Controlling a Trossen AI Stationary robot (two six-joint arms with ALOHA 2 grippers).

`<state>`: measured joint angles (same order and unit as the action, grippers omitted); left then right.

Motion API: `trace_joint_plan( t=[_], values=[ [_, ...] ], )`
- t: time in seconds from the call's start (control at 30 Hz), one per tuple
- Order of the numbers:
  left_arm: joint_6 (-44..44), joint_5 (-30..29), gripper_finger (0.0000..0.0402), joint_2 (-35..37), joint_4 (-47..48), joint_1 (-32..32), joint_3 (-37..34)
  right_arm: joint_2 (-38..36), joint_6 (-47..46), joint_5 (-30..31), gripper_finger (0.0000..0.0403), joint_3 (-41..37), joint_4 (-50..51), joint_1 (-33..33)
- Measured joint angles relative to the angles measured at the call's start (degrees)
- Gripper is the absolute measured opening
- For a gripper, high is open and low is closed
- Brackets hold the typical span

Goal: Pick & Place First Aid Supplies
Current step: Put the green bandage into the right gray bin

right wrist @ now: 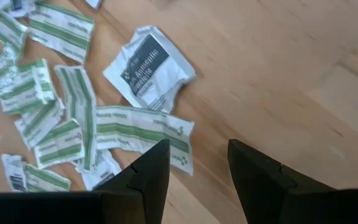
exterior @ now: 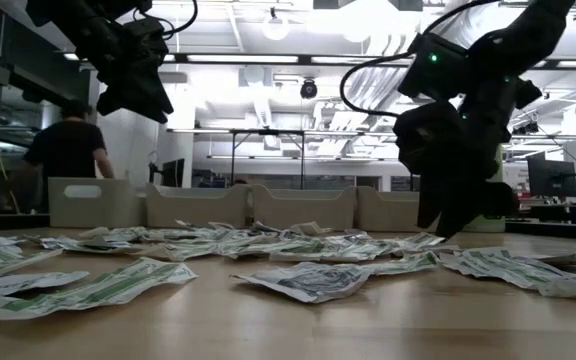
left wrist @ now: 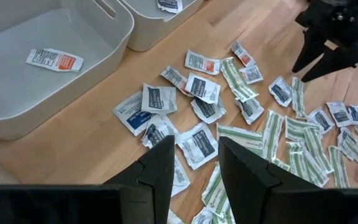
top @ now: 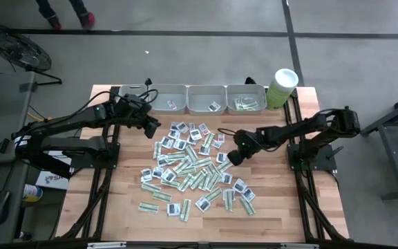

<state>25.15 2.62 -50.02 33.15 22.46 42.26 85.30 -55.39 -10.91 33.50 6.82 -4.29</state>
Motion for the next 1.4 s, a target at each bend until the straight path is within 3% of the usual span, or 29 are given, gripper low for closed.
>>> trace_joint_plan(
  t=[0.73, 0.9, 1.17, 1.4],
  values=[
    [0.02, -0.05, 0.0124, 0.0, 0.0, 0.0, 0.0, 2.46, -3.37, 3.77, 0.0151, -0.68, -5.77, 4.83],
    [0.16, -0.05, 0.0124, 0.0, -0.01, 0.0, 0.0, 2.52, -5.06, 4.04, 0.0112, -0.68, -5.4, 4.8],
    [0.17, -0.05, 0.0124, 0.0, -0.02, 0.0, 0.0, 2.69, -6.18, 3.86, 0.0009, -0.72, -4.77, 4.85],
    [0.2, 0.01, 0.0124, 0.0, -0.02, 0.02, 0.0, 2.41, -6.42, 4.44, 0.0002, -0.72, -4.37, 4.85]
  ],
)
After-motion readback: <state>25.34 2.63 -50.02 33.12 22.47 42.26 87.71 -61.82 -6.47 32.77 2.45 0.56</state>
